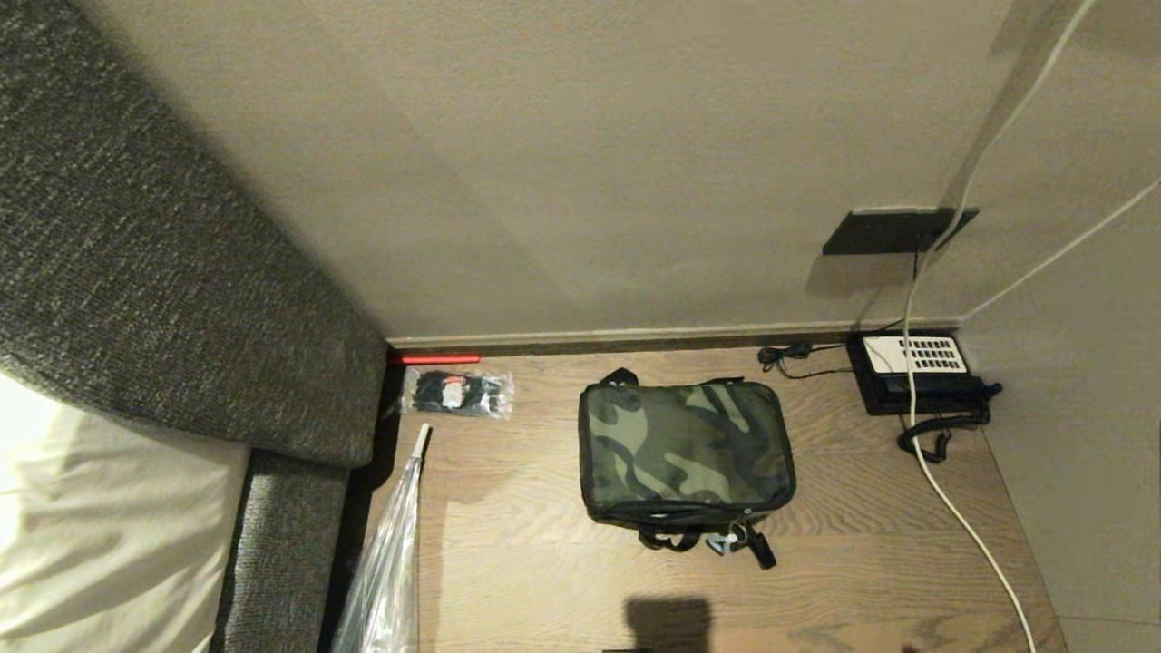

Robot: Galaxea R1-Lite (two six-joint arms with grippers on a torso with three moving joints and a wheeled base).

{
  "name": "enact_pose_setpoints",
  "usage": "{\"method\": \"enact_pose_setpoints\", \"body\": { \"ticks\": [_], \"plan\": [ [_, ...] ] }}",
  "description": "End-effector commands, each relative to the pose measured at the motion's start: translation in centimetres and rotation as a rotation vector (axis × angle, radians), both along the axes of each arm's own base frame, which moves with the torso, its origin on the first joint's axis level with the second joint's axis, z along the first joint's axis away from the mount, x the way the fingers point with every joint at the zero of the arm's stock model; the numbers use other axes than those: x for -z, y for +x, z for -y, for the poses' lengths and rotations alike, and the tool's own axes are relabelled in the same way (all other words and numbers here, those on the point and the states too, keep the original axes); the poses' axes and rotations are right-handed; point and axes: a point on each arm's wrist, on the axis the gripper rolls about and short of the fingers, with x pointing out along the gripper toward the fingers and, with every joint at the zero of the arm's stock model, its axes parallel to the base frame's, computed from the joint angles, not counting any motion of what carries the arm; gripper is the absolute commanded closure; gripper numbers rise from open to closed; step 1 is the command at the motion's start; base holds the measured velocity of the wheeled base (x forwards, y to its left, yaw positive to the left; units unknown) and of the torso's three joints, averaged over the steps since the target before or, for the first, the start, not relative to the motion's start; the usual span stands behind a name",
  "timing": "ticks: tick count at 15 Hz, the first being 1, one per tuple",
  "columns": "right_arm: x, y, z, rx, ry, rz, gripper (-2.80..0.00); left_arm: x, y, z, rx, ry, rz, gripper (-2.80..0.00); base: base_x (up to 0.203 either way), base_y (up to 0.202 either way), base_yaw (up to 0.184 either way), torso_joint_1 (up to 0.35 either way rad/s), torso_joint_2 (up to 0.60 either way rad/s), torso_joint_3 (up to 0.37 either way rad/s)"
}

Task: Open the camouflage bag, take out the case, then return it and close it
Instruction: Open the top of the storage box

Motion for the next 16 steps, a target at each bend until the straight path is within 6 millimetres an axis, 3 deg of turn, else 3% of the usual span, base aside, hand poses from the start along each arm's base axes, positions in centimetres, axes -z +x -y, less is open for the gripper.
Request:
{"method": "enact_pose_setpoints", "body": {
  "ticks": [1, 16],
  "plan": [
    [0.32, -0.16, 0.00, 0.000, 0.001, 0.022, 0.00, 0.01, -0.01, 0.00, -0.001, -0.001, 0.002, 0.00, 0.000, 0.000, 0.000, 0.006, 0.01, -0.197],
    [0.32, -0.16, 0.00, 0.000, 0.001, 0.022, 0.00, 0.01, -0.01, 0.00, -0.001, -0.001, 0.002, 0.00, 0.000, 0.000, 0.000, 0.002, 0.00, -0.195]
  ]
}}
